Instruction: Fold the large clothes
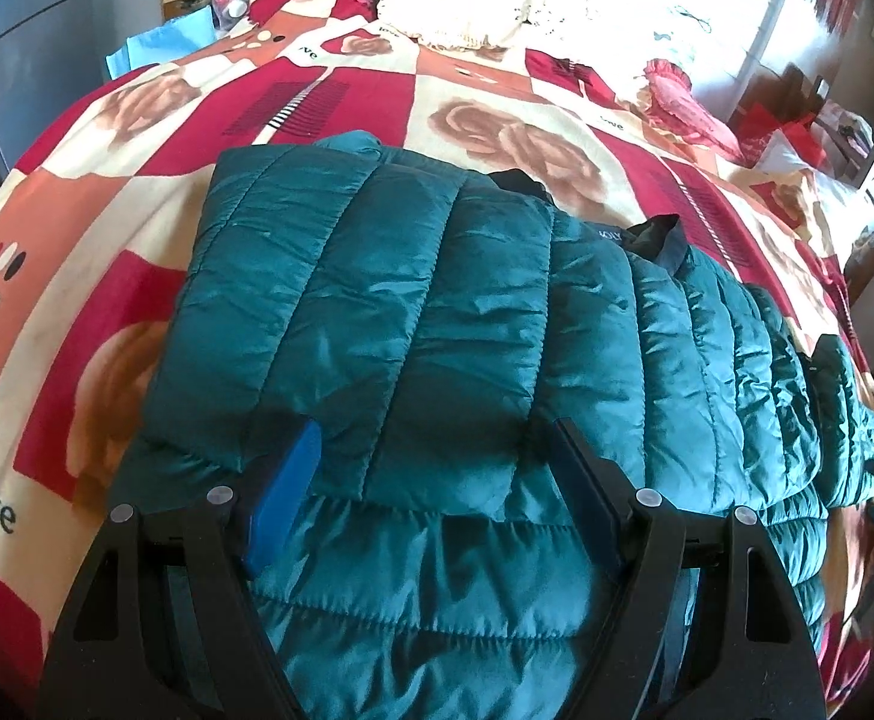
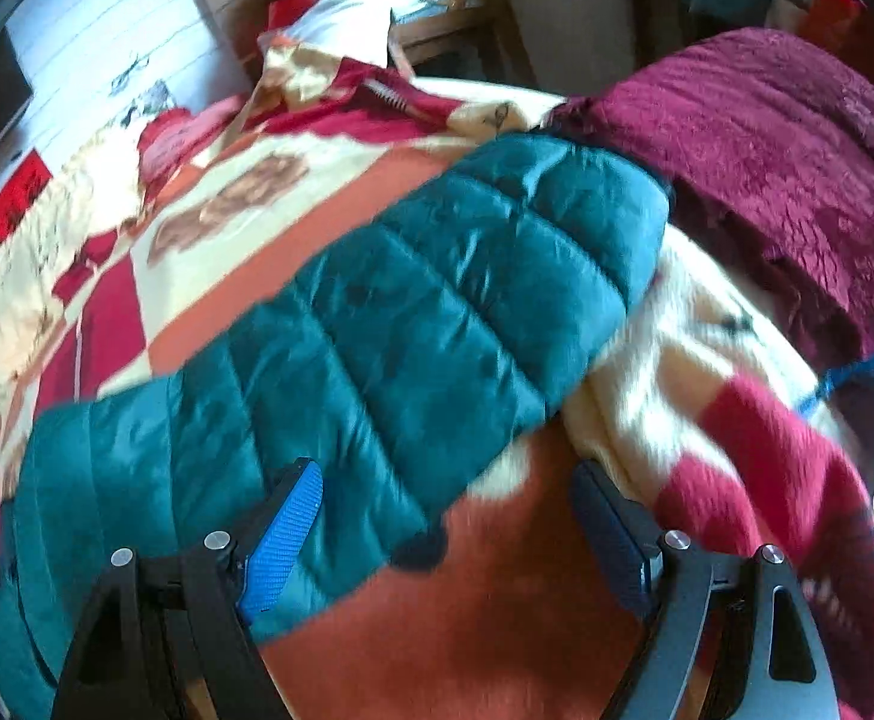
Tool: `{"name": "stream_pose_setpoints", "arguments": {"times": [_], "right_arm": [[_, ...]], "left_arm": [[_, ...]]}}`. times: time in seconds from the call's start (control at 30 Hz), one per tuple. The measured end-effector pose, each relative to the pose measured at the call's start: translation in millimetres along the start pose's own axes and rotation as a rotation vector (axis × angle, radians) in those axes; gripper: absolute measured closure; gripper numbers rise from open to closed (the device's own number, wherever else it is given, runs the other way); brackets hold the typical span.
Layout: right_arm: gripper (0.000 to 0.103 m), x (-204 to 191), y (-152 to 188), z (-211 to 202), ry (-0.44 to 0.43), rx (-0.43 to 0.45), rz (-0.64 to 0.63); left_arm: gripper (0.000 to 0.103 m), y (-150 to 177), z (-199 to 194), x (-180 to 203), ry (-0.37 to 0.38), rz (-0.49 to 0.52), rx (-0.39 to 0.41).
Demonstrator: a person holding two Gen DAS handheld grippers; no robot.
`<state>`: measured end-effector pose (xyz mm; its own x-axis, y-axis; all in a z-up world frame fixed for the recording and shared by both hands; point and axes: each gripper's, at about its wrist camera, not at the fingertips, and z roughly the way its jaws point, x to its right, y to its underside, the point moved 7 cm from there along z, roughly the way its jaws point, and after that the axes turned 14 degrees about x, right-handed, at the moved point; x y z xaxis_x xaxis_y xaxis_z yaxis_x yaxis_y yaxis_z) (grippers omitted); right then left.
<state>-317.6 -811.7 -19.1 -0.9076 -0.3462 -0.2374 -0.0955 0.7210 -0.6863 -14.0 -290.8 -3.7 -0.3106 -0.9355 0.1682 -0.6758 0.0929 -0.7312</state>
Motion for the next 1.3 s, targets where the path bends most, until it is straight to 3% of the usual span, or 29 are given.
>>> {"name": "stream_pose_setpoints", "arguments": {"times": [0.17, 0.2, 0.23, 0.33, 0.43, 0.6, 0.8, 1.07, 1.3], "right_arm": [[0.020, -4.2, -16.7, 16.8, -0.015, 0.050, 0.019], [0.024, -4.1, -19.5, 18.7, -0.015, 0.064, 0.027], [0.041, -3.5, -22.2, 20.2, -0.012, 0.075, 0.034], [0.077, -0.5, -28.7, 19.3, -0.031, 0.089, 0.061], [0.091, -4.9, -39.1, 5.9, -0.068, 0.117, 0.048], [0.094, -41.5, -54.0, -45.6, -0.205, 0.187, -0.049], [0.095, -122.3, -45.0, -119.8, -0.422, 0.225, -0.191], [0.095, -263.0, 30.3, -192.7, -0.720, 0.148, -0.407], [0.095, -366.5, 130.5, -211.8, -0.869, 0.013, -0.568]], "left_arm": [[0.025, -0.4, 0.1, -0.5, 0.001, 0.003, -0.001], [0.025, -0.4, 0.6, -1.1, 0.001, 0.003, -0.001], [0.025, -0.6, 0.6, -0.9, 0.001, 0.001, -0.002], [0.025, -1.3, 1.1, -3.0, 0.001, -0.004, -0.004], [0.025, -2.2, -1.5, -6.6, 0.012, -0.024, -0.005], [0.025, -5.6, -10.4, -14.4, 0.013, -0.038, 0.008], [0.025, -13.5, -24.4, -34.9, 0.010, -0.090, 0.027], [0.025, -21.8, -40.0, -57.9, 0.014, -0.139, 0.055], [0.025, -24.6, -42.6, -78.7, 0.011, -0.170, 0.060]]}}
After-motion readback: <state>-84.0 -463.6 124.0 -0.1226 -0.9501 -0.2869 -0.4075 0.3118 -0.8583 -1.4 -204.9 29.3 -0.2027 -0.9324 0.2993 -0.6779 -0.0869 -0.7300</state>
